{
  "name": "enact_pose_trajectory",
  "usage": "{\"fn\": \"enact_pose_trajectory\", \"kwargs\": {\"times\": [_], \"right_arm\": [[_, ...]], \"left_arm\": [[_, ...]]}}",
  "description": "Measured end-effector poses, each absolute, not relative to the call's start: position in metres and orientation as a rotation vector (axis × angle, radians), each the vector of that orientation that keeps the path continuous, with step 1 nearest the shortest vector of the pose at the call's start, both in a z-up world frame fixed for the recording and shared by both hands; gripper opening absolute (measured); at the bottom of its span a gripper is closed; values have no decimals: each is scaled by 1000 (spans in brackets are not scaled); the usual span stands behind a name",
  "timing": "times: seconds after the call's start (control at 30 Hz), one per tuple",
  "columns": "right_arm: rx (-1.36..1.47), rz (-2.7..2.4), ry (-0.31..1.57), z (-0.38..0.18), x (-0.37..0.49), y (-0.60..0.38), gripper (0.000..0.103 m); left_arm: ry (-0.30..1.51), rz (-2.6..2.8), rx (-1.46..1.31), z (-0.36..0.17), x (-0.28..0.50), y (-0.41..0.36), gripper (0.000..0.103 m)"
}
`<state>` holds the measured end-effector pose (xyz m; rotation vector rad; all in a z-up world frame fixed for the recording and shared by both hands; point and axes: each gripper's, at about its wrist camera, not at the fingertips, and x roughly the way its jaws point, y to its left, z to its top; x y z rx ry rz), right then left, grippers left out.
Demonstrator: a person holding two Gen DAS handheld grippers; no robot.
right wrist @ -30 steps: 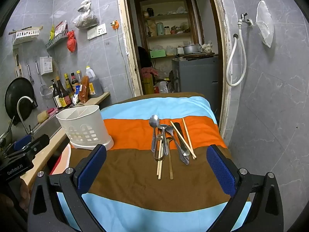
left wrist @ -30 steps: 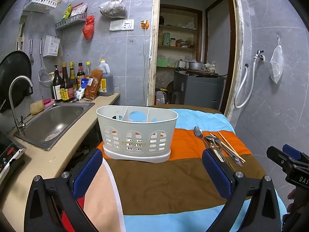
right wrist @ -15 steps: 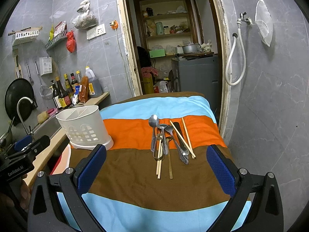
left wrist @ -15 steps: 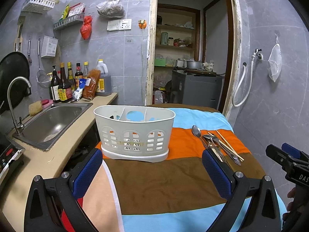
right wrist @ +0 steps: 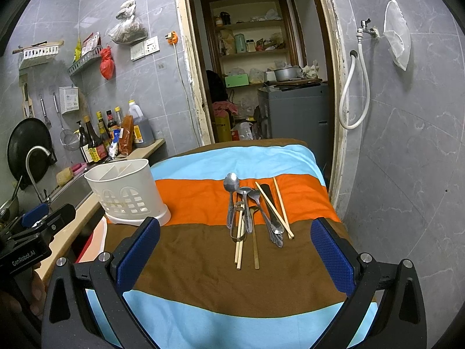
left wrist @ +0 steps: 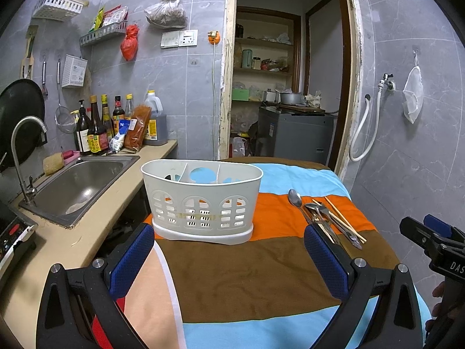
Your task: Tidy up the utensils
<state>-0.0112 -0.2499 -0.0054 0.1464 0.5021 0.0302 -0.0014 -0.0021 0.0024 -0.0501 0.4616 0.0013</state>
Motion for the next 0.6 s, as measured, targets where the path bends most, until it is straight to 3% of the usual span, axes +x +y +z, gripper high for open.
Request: {"fn": "enact_pose_trajectory", "kwargs": {"times": [0.6], "right_arm": [[146, 30, 501, -4, -13, -252, 102]], "left_arm": [[461, 1, -52, 3, -2, -2, 103]]}}
